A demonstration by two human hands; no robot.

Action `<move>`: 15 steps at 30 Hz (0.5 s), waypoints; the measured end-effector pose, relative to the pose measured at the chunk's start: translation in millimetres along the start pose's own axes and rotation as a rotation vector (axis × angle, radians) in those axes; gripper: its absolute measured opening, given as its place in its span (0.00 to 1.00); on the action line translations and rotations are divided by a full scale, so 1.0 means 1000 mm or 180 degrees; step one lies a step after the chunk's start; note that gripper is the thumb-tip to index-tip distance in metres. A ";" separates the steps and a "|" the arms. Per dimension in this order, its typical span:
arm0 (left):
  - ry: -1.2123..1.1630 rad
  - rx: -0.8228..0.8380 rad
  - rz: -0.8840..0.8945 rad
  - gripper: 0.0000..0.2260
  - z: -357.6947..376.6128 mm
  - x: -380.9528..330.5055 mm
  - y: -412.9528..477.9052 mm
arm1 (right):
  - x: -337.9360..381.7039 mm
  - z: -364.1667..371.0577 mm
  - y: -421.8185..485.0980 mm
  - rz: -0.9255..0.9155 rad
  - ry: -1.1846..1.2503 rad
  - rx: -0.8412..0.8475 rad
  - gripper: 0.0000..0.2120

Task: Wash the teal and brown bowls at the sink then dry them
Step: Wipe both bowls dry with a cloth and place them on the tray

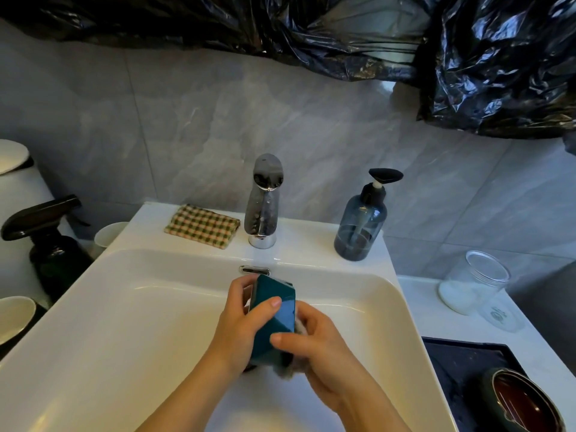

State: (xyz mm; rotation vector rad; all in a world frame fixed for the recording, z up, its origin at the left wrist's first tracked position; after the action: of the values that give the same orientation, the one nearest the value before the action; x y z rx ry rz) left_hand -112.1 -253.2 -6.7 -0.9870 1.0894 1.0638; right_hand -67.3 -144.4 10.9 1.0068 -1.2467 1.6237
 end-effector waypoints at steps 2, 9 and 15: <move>-0.0147 0.0079 -0.0185 0.26 0.003 -0.001 -0.001 | 0.001 -0.003 0.001 -0.0135 0.1062 0.0216 0.26; -0.0568 -0.0203 -0.0899 0.20 -0.004 0.008 0.002 | -0.007 0.002 0.003 -0.0200 0.0173 0.0077 0.23; -0.0845 -0.0161 -0.1689 0.19 -0.014 0.005 -0.001 | -0.018 0.017 0.005 -0.0156 -0.2822 0.0000 0.30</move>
State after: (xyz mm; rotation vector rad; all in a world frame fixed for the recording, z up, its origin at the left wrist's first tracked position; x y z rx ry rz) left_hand -113.1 -266.2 -14.1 -1.0628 0.5400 0.7584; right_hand -64.4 -164.5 -4.5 1.8420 -1.7471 1.1372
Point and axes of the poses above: each hand's wrist, its own y-axis towards the middle knuckle, its own z-axis out of the palm, x = y × z, the point moved 3 cm from there along y, towards the middle knuckle, and after that the axes turned 3 degrees about z, right-handed, at the moved point
